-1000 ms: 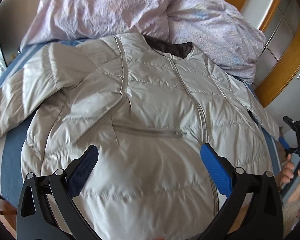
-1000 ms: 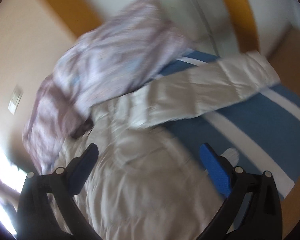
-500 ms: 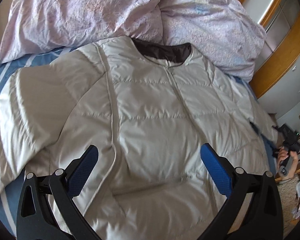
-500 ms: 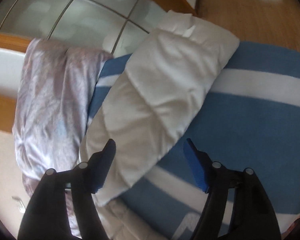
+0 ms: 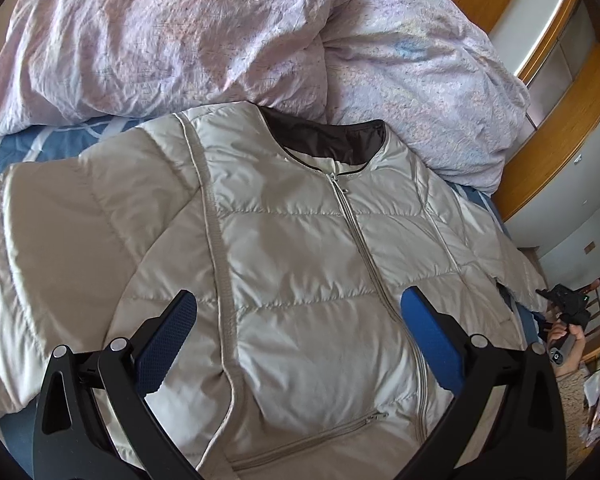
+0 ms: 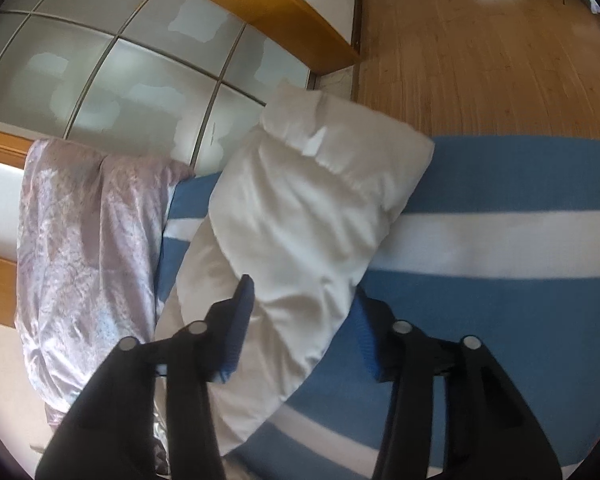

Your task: Fold large clothes

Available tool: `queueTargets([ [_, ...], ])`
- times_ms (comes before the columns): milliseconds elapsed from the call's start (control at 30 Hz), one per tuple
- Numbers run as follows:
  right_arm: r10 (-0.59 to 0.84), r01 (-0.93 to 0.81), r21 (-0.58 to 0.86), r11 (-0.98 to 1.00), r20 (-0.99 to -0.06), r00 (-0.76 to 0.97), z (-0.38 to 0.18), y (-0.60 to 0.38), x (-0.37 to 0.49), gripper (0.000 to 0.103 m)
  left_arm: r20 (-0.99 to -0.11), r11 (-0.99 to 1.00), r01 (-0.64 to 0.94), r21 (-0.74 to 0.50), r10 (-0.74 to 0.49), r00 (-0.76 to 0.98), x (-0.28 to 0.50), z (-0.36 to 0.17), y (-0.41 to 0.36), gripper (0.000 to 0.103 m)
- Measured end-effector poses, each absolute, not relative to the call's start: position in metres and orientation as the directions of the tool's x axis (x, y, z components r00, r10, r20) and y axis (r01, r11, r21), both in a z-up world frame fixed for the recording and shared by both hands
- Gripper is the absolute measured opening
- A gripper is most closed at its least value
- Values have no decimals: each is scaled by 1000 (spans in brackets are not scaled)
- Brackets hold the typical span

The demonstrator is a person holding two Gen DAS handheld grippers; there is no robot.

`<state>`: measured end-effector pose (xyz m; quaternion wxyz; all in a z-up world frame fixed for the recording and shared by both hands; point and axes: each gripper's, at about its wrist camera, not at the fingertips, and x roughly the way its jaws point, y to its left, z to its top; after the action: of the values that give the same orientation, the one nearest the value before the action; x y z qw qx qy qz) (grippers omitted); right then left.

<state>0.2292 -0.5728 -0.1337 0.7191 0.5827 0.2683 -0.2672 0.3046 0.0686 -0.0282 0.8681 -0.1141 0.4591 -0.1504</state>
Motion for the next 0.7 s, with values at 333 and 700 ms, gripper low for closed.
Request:
queueTargets([
  [333, -293, 728, 481, 488, -696, 656, -67, -537, 264, 6, -726, 857, 136, -497, -496, 476, 322, -38, 82, 102],
  [700, 19, 145, 314, 938, -465, 885, 39, -329, 311, 6, -589, 696, 82, -713, -659, 467, 338, -33, 88, 102],
])
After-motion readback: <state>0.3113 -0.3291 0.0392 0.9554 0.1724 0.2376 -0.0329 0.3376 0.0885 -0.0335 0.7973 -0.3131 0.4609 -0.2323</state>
